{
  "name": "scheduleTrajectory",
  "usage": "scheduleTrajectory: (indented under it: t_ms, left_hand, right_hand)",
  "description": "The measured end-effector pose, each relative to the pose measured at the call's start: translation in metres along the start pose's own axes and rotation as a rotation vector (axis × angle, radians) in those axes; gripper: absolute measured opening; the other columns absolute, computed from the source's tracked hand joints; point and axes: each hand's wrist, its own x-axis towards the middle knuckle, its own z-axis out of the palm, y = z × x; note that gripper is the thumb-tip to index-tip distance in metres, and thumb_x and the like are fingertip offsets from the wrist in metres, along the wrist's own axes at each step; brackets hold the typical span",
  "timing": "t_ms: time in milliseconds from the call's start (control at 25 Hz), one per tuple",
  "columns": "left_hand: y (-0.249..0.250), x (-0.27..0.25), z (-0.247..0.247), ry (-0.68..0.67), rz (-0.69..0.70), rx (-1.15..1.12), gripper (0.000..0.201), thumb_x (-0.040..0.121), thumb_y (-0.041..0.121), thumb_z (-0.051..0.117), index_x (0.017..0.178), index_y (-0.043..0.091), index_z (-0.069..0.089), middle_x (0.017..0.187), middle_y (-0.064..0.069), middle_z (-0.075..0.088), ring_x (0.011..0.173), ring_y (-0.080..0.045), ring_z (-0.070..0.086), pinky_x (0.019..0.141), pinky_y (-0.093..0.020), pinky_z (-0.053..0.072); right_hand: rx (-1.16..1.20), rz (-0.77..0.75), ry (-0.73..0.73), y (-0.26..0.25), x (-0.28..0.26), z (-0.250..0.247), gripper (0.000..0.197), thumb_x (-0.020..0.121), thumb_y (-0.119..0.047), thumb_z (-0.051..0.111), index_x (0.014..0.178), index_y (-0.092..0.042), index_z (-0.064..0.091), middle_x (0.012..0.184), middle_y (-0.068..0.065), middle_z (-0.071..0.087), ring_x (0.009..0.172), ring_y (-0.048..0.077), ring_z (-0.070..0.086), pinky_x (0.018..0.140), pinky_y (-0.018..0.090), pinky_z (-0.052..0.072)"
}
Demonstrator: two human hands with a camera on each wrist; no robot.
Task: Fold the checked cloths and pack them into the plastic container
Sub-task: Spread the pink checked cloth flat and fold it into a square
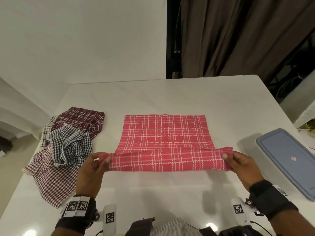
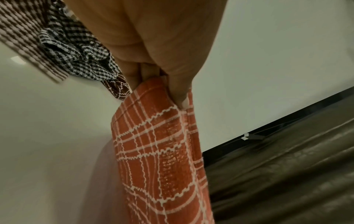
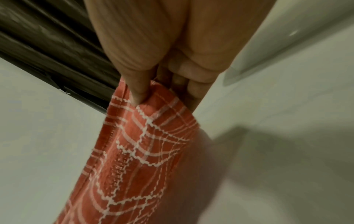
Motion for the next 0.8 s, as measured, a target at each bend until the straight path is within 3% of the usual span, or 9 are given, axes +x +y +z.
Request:
scheduleTrajectory:
  t_ms: [40, 120, 200, 240, 280, 360, 520, 680, 800]
  left_hand:
    - [0.003, 0.001, -0.002, 0.002, -0.018, -0.072, 0.024, 0.087, 0.023, 0.067, 0.108, 0.019, 0.056, 0.089, -0.001, 0.077, 0.078, -0.013, 0.074, 0.069, -0.027, 0.06]
    - [-0.001, 0.008, -0.007, 0.017, -0.062, -0.146, 0.029, 0.089, 0.024, 0.064, 0.113, 0.023, 0.048, 0.086, -0.01, 0.076, 0.076, -0.019, 0.075, 0.069, -0.03, 0.061]
    - [-0.01, 0.022, -0.007, 0.02, -0.074, -0.094, 0.017, 0.09, 0.036, 0.065, 0.1, 0.035, 0.051, 0.09, -0.018, 0.073, 0.079, -0.028, 0.072, 0.073, -0.041, 0.057]
    - [-0.013, 0.03, -0.006, 0.001, -0.068, -0.051, 0.01, 0.091, 0.037, 0.064, 0.092, 0.034, 0.055, 0.093, -0.014, 0.07, 0.081, -0.032, 0.069, 0.074, -0.044, 0.055]
    - [-0.017, 0.041, -0.004, -0.036, -0.063, -0.004, 0.007, 0.093, 0.029, 0.061, 0.087, 0.029, 0.057, 0.09, -0.007, 0.068, 0.079, -0.032, 0.066, 0.07, -0.043, 0.055]
    - [-0.019, 0.065, 0.006, -0.11, -0.025, 0.138, 0.023, 0.098, 0.008, 0.049, 0.083, 0.022, 0.059, 0.083, 0.004, 0.068, 0.071, -0.017, 0.066, 0.061, -0.031, 0.055]
    - [-0.005, 0.12, 0.029, -0.208, 0.022, 0.311, 0.022, 0.1, 0.016, 0.05, 0.101, 0.033, 0.064, 0.085, 0.012, 0.071, 0.073, 0.002, 0.067, 0.058, -0.014, 0.053]
    - [-0.011, 0.177, 0.048, -0.271, 0.048, 0.427, 0.028, 0.099, 0.015, 0.053, 0.114, 0.037, 0.061, 0.095, 0.013, 0.07, 0.073, -0.005, 0.068, 0.056, -0.013, 0.05]
    - [-0.021, 0.206, 0.061, -0.294, 0.045, 0.468, 0.031, 0.098, 0.011, 0.054, 0.113, 0.037, 0.061, 0.094, 0.006, 0.07, 0.076, -0.009, 0.068, 0.058, -0.016, 0.048]
  right_hand:
    - [0.01, 0.006, 0.002, -0.002, -0.001, 0.0, 0.023, 0.092, -0.027, 0.061, 0.114, -0.022, 0.069, 0.095, 0.007, 0.076, 0.089, 0.029, 0.072, 0.081, 0.043, 0.059]
    - [-0.004, 0.0, 0.021, -0.003, 0.003, 0.0, 0.029, 0.092, -0.03, 0.06, 0.121, -0.028, 0.059, 0.087, 0.011, 0.076, 0.084, 0.027, 0.073, 0.078, 0.045, 0.057]
    - [-0.048, -0.027, 0.039, -0.003, 0.014, 0.004, 0.029, 0.094, -0.031, 0.057, 0.122, -0.033, 0.05, 0.079, 0.013, 0.074, 0.08, 0.024, 0.073, 0.077, 0.039, 0.055]
    - [-0.085, -0.05, 0.052, -0.003, 0.021, 0.007, 0.022, 0.095, -0.03, 0.056, 0.116, -0.033, 0.052, 0.08, 0.01, 0.074, 0.079, 0.021, 0.072, 0.076, 0.035, 0.055]
    - [-0.126, -0.073, 0.06, -0.002, 0.031, 0.01, 0.013, 0.097, -0.026, 0.055, 0.107, -0.033, 0.056, 0.084, 0.003, 0.075, 0.08, 0.016, 0.071, 0.076, 0.03, 0.055]
    - [-0.233, -0.108, 0.07, 0.0, 0.054, 0.013, 0.021, 0.098, -0.018, 0.055, 0.091, -0.034, 0.066, 0.092, -0.013, 0.073, 0.084, 0.006, 0.067, 0.077, 0.021, 0.053]
    - [-0.365, -0.095, 0.052, 0.002, 0.102, 0.017, 0.022, 0.096, -0.019, 0.059, 0.101, -0.038, 0.068, 0.108, -0.012, 0.07, 0.09, 0.014, 0.067, 0.08, 0.028, 0.054]
    - [-0.414, -0.046, 0.012, 0.002, 0.146, 0.019, 0.025, 0.096, -0.022, 0.061, 0.103, -0.046, 0.062, 0.112, -0.006, 0.068, 0.089, 0.017, 0.068, 0.077, 0.025, 0.05]
    - [-0.427, -0.018, 0.013, 0.007, 0.172, 0.02, 0.025, 0.096, -0.024, 0.061, 0.102, -0.048, 0.061, 0.114, -0.005, 0.067, 0.09, 0.018, 0.067, 0.081, 0.03, 0.052]
